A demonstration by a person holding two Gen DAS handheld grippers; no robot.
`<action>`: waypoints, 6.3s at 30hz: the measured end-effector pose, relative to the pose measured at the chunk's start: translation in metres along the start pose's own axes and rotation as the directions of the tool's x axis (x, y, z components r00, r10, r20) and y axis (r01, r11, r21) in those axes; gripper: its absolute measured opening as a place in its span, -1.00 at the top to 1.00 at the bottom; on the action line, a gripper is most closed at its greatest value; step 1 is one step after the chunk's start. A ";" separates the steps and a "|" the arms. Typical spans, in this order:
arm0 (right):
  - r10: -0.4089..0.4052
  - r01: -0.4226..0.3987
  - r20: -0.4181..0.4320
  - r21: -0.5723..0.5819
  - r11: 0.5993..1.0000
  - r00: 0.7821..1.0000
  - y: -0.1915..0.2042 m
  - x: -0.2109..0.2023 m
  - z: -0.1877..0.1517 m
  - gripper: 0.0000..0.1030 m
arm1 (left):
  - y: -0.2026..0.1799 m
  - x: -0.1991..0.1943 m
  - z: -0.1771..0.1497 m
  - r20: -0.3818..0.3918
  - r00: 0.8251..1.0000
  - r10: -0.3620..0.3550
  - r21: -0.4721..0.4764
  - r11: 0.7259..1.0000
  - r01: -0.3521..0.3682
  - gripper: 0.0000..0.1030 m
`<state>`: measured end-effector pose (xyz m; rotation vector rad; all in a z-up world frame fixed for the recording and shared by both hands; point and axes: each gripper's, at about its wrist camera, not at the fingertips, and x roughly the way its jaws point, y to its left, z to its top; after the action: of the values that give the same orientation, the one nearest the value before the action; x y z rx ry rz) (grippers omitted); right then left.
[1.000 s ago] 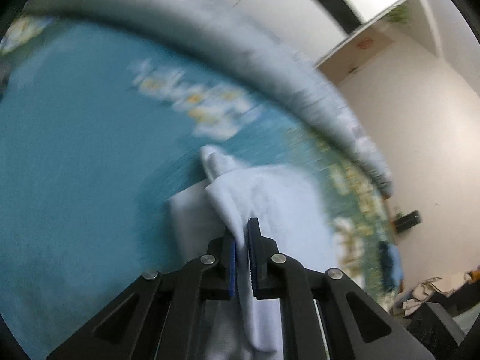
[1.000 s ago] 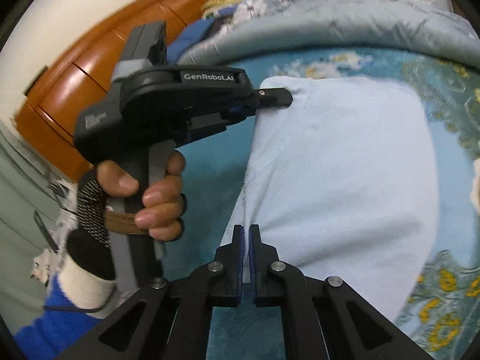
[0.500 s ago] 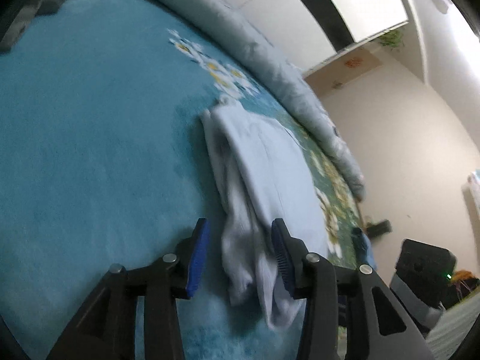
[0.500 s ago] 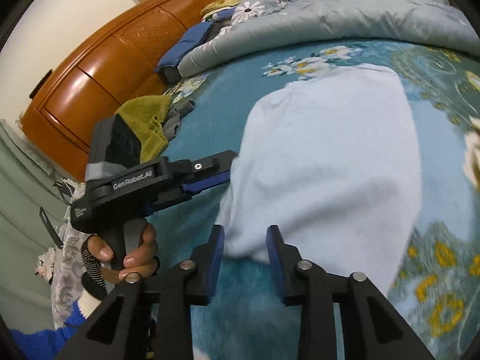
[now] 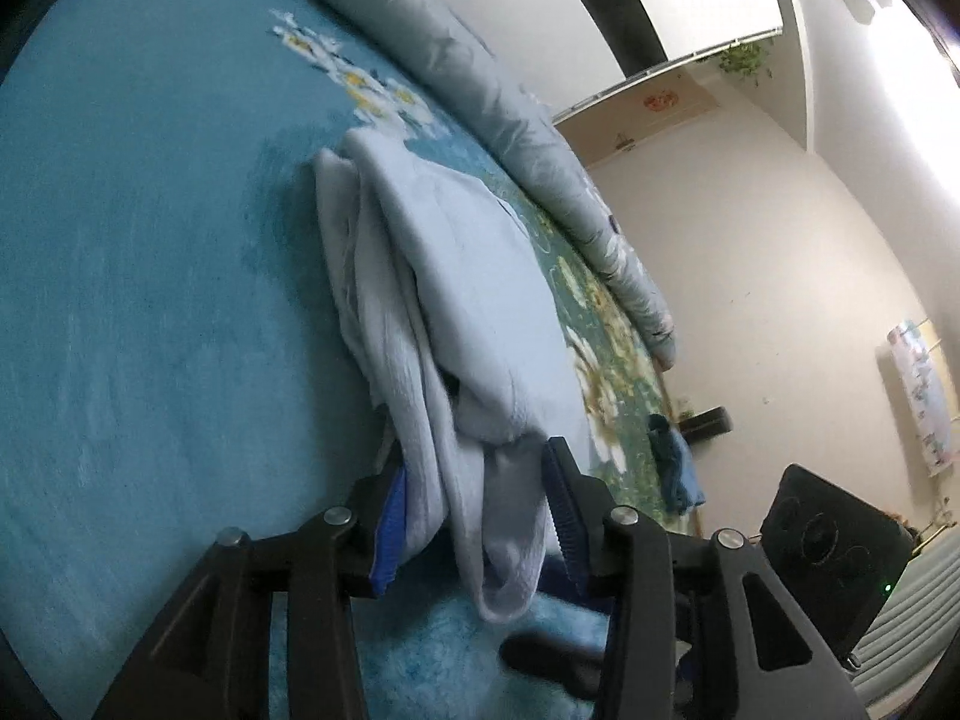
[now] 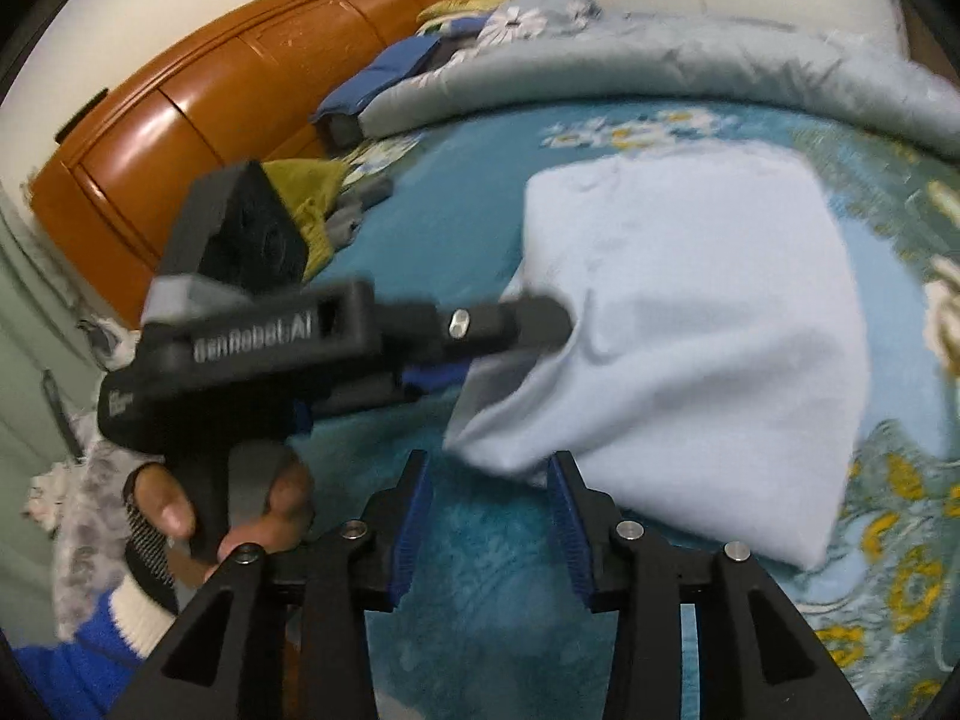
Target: Fold clothes
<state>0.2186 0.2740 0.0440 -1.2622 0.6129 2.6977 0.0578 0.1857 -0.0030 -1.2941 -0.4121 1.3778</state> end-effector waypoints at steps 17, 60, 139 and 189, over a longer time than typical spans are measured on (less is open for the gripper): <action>0.050 -0.050 0.000 0.062 0.997 0.999 -0.017 -0.004 0.016 0.84 | 0.012 -0.018 -0.017 -0.020 0.989 -0.150 -0.089 0.985 0.147 0.15; 0.091 -0.140 0.138 0.400 0.906 0.986 -0.114 -0.023 -0.025 0.10 | 0.017 0.049 0.129 0.007 0.946 0.325 0.032 0.945 -0.325 0.10; 0.105 -0.155 0.125 0.522 0.839 0.987 -0.146 -0.095 -0.088 0.81 | -0.045 0.012 -0.020 0.043 0.980 0.194 0.187 0.962 -0.199 0.17; -0.094 -0.133 0.287 0.676 0.725 0.953 -0.181 -0.086 -0.083 0.65 | -0.047 0.085 0.054 -0.057 0.935 0.349 0.383 0.873 -0.303 0.76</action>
<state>0.3808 0.4131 0.0039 -0.6181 1.4089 2.2131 0.0553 0.2947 0.0158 -1.1566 0.1617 1.5553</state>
